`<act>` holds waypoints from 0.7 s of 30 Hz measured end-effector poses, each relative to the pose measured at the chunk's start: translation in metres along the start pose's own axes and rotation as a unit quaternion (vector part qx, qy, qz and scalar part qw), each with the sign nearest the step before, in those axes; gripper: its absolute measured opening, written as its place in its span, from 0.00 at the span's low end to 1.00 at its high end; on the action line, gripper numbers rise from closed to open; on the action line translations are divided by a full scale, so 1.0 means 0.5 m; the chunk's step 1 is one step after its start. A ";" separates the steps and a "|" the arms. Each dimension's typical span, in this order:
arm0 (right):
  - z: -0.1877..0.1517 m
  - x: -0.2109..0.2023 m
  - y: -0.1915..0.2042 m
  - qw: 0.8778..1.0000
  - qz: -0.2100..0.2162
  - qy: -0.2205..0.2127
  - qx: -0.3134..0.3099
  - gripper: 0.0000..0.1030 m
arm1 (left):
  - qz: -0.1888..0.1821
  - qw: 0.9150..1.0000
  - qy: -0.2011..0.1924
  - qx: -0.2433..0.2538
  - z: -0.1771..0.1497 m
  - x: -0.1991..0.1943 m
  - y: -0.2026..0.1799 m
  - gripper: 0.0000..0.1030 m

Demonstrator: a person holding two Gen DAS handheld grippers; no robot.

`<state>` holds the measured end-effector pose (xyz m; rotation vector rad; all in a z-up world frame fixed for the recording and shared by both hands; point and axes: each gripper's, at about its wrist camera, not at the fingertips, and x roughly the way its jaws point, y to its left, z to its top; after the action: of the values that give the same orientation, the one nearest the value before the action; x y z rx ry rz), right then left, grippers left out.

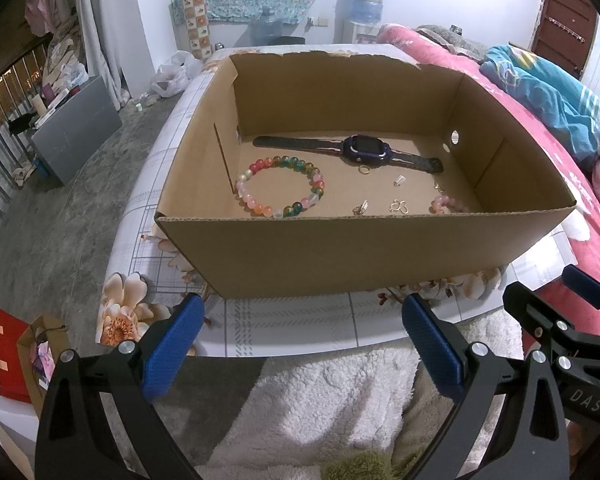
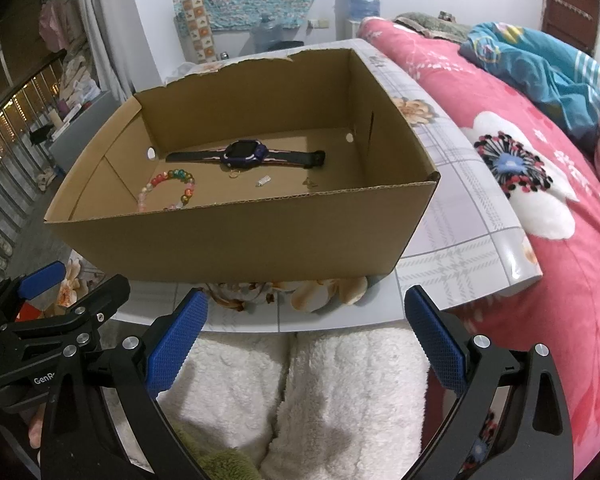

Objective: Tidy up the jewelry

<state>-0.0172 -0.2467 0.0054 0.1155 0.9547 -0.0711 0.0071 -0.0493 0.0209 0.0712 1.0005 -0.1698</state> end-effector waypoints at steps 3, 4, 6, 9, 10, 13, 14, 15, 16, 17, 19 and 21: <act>0.000 -0.001 0.000 1.000 -0.001 -0.001 0.000 0.92 | 0.000 1.000 0.000 -0.001 0.001 -0.001 -0.001 0.94; 0.001 -0.001 0.002 1.000 -0.001 -0.001 0.000 0.92 | 0.000 1.000 0.000 -0.001 0.000 -0.002 0.000 0.94; 0.001 -0.001 0.003 1.000 -0.002 -0.001 0.001 0.92 | 0.000 1.000 0.000 -0.002 -0.001 -0.004 0.002 0.94; 0.001 -0.001 0.003 1.000 -0.002 -0.001 0.001 0.92 | 0.001 1.000 0.000 -0.002 0.002 -0.004 0.002 0.94; 0.001 -0.001 0.004 1.000 -0.002 -0.001 0.001 0.92 | 0.001 1.000 0.001 -0.002 0.001 -0.005 0.004 0.94; 0.001 -0.002 0.003 1.000 -0.002 -0.001 0.001 0.92 | 0.001 1.000 0.001 -0.002 0.001 -0.005 0.004 0.94; 0.001 -0.002 0.003 1.000 -0.002 -0.001 0.001 0.92 | 0.001 1.000 0.001 -0.002 0.002 -0.005 0.003 0.94; 0.001 -0.001 0.004 1.000 -0.002 -0.001 0.001 0.92 | 0.001 1.000 0.000 -0.001 0.003 -0.004 0.002 0.94; 0.001 -0.001 0.003 1.000 -0.002 -0.001 0.001 0.92 | 0.001 1.000 0.000 -0.001 0.003 -0.004 0.002 0.94; 0.001 -0.001 0.004 1.000 -0.002 -0.001 0.001 0.92 | 0.001 1.000 0.001 -0.001 0.002 -0.005 0.004 0.94; 0.001 -0.001 0.004 1.000 -0.002 -0.001 0.001 0.92 | 0.001 1.000 0.001 -0.001 0.003 -0.004 0.002 0.94; 0.001 -0.001 0.004 1.000 -0.002 -0.001 0.001 0.92 | 0.002 1.000 0.001 -0.001 0.003 -0.005 0.004 0.94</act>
<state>-0.0168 -0.2447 0.0063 0.1151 0.9529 -0.0761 0.0073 -0.0472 0.0239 0.0709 1.0030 -0.1659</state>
